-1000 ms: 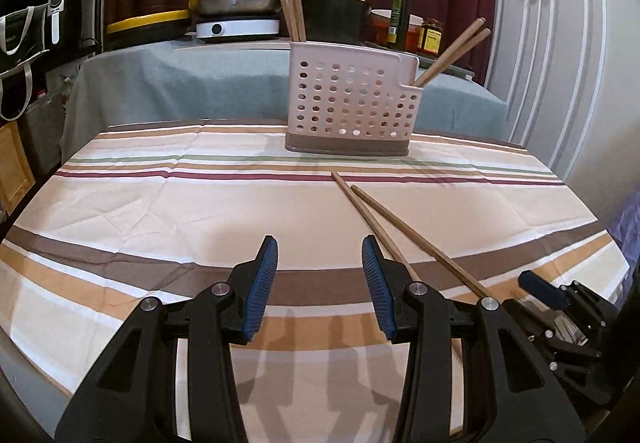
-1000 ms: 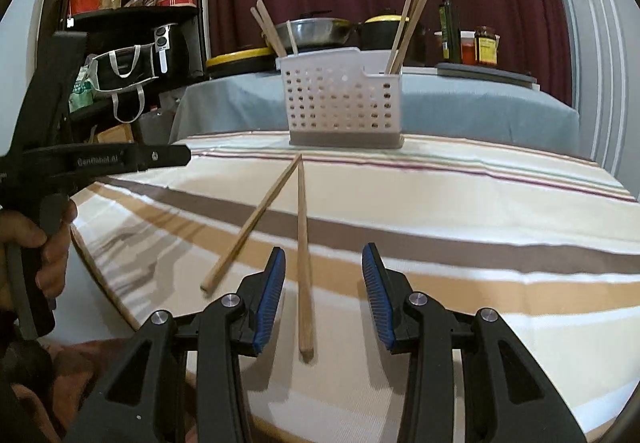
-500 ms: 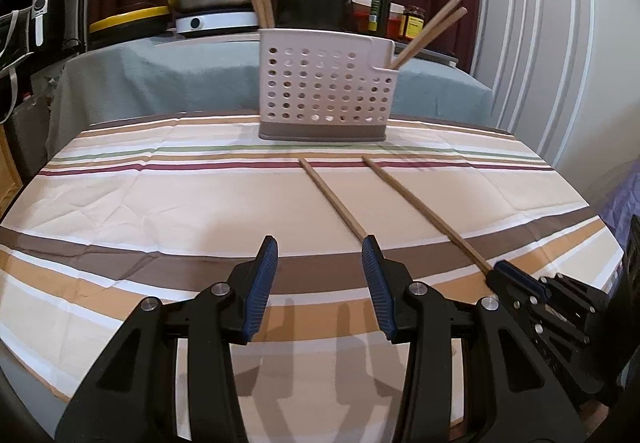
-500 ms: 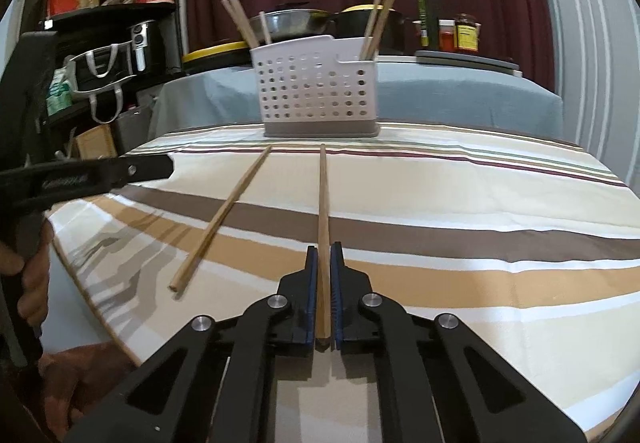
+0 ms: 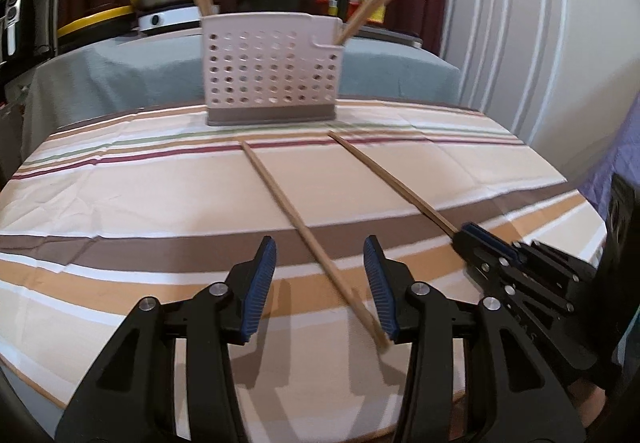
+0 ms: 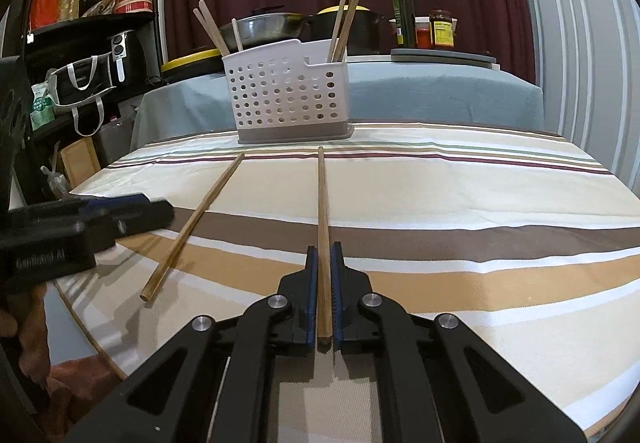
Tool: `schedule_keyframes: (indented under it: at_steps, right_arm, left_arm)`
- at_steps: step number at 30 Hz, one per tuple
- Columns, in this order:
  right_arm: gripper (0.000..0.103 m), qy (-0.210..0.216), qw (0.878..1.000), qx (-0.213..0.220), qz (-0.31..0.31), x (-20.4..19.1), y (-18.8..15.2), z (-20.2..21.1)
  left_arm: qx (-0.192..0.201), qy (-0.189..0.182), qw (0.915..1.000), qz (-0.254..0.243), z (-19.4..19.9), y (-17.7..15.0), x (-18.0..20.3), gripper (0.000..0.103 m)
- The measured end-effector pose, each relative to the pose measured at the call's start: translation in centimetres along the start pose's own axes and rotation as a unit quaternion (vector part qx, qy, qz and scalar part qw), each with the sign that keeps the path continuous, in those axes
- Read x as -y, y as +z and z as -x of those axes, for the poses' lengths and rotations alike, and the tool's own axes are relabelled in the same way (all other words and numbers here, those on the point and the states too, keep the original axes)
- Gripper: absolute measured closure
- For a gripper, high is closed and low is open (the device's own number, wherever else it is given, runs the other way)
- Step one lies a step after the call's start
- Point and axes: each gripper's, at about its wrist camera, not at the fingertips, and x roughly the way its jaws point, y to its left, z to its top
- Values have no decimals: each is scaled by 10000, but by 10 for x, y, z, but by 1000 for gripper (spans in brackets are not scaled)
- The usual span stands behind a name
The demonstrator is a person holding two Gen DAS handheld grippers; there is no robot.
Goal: Organize utensils
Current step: 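Close the left tool on a chopstick while the right tool grasps another chopstick, then lift both chopsticks upright and carry them over the white holder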
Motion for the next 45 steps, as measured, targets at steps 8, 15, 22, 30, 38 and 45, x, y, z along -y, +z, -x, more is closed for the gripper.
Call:
schedule_keyframes:
  at_steps: [8, 15, 22, 30, 38, 45]
  right_arm:
    - [96, 50, 10000, -5, -9, -1, 1, 0]
    - [96, 137, 9999, 26, 81, -8, 3, -2]
    - [96, 157, 9999, 17, 43, -8, 3, -4]
    - [94, 159, 9998, 40, 90, -6, -3, 2]
    - [94, 145, 9998, 48, 107, -7, -5, 7]
    - [96, 134, 9998, 81, 94, -9, 0, 11]
  left_arm:
    - [-298, 175, 9992, -185, -13, -14, 3, 54]
    - [-254, 313, 9992, -17, -6, -17, -17, 55]
    - [-134, 317, 9993, -134, -4, -20, -21, 62]
    - [-3, 242, 9996, -108, -1, -24, -25, 77]
    - [8, 26, 9999, -121, 1, -26, -26, 96]
    - [52, -69, 9999, -107, 3, -25, -27, 97]
